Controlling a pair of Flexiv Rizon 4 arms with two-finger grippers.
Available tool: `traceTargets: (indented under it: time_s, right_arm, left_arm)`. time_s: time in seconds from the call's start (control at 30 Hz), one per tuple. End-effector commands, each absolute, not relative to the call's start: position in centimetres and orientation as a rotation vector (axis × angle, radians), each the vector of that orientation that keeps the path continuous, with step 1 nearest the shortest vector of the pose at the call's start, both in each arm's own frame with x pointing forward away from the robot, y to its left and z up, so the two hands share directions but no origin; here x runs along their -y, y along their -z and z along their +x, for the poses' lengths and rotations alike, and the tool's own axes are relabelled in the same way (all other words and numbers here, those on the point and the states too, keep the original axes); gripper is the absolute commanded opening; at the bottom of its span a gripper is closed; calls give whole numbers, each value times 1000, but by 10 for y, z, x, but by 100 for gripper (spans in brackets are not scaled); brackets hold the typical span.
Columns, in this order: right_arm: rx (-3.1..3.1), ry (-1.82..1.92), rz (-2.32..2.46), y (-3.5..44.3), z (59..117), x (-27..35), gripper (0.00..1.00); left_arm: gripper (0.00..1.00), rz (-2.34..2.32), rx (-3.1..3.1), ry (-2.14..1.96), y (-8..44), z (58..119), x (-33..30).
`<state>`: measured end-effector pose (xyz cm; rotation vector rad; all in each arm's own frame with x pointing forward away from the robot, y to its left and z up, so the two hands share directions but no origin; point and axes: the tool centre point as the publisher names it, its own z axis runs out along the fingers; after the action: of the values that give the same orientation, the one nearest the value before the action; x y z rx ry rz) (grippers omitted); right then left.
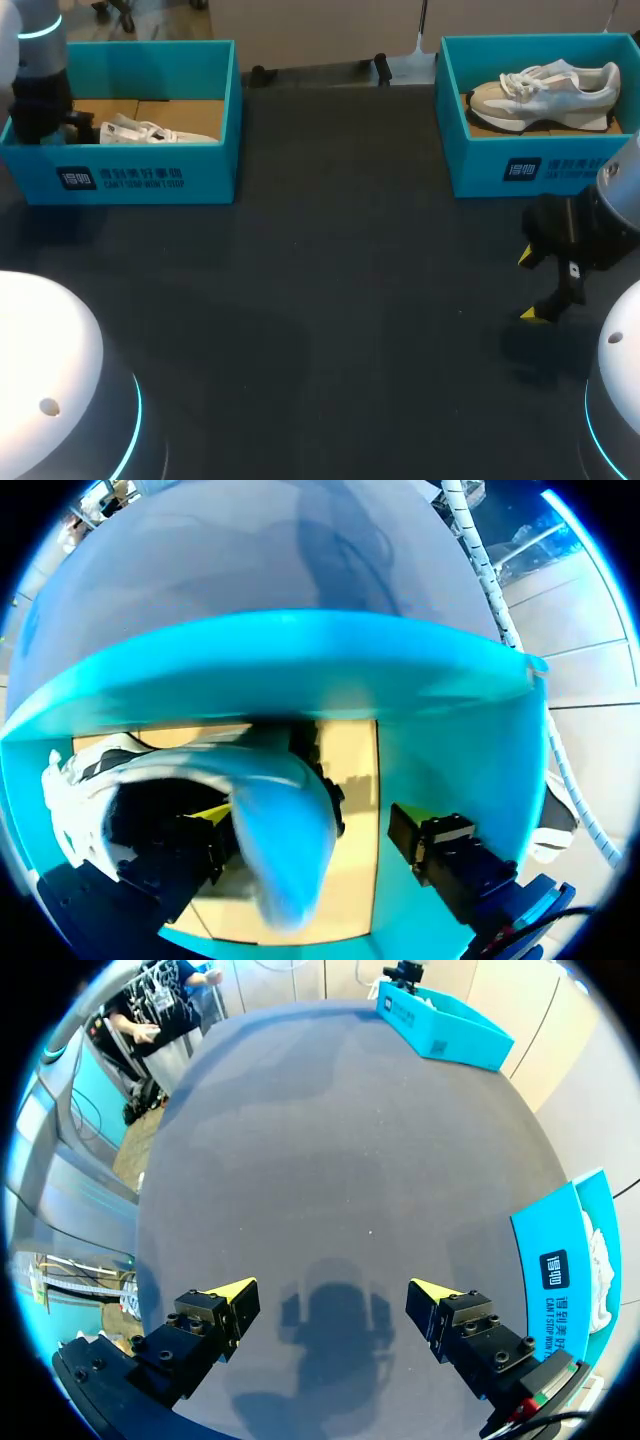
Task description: Take the shoe out of the shoebox, open the shoe tongue, remove and reinsert the insole, then place the shoe into the shoebox
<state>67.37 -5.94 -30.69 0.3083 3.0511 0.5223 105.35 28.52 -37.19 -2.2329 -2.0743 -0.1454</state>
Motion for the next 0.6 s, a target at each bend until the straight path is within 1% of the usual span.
traceTargets:
  time_s: [0.03, 0.33, 0.6]
  right_arm:
    - [-3050, -517, 309, 308, 673, 58, 100]
    - [-3050, -517, 309, 308, 673, 58, 100]
    - [-3050, -517, 309, 308, 673, 58, 100]
  left_arm:
    - [100, -2237, 2073, 166, 354, 1046, -281]
    - [100, -2210, 2108, 184, 321, 1042, -275]
    - [100, -2200, 2158, 197, 257, 1031, -277]
